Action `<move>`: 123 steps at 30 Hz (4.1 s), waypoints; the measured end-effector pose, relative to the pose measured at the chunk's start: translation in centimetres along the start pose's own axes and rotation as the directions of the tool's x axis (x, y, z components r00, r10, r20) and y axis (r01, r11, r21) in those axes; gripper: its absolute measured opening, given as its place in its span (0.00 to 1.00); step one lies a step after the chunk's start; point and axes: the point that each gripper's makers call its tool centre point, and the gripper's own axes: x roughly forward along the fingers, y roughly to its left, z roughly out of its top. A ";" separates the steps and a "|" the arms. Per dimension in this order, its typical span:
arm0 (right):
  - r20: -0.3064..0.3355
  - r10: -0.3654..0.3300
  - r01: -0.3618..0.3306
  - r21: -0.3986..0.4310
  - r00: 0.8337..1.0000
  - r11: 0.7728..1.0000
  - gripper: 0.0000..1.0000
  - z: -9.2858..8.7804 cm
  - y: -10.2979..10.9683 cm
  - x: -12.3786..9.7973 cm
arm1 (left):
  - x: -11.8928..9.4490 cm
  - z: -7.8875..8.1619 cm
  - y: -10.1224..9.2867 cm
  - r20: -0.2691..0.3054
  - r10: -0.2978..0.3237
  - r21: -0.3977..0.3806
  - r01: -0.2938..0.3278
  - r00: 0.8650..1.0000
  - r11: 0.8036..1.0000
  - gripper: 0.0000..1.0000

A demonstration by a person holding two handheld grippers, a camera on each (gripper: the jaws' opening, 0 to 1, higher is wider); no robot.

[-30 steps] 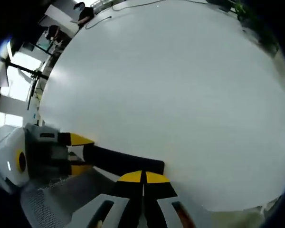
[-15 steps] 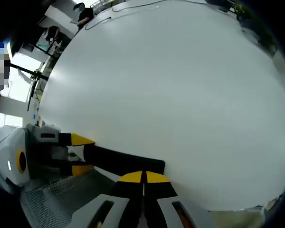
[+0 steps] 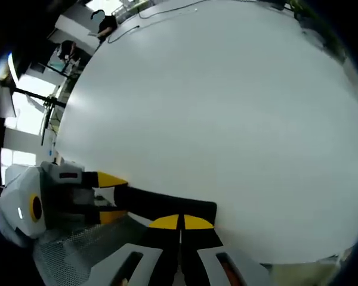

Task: Press the specified remote control buttons in sequence, fully releasing each button before pressing the next.

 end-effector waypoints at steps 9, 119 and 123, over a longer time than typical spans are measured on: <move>-0.015 -0.023 0.023 -0.023 1.000 0.999 0.00 -0.1 -0.1 0.3 | 0.1 0.0 0.1 -0.001 -0.001 -0.002 0.001 1.000 1.000 0.25; 0.044 -0.075 0.081 -0.151 0.996 0.985 0.00 1.3 0.8 1.2 | 0.4 0.0 0.1 0.001 -0.001 0.001 0.001 1.000 1.000 0.25; 0.020 -0.045 0.047 -0.114 0.999 0.992 0.00 1.0 1.3 1.1 | 0.4 0.1 0.1 0.002 -0.001 -0.001 0.001 1.000 1.000 0.25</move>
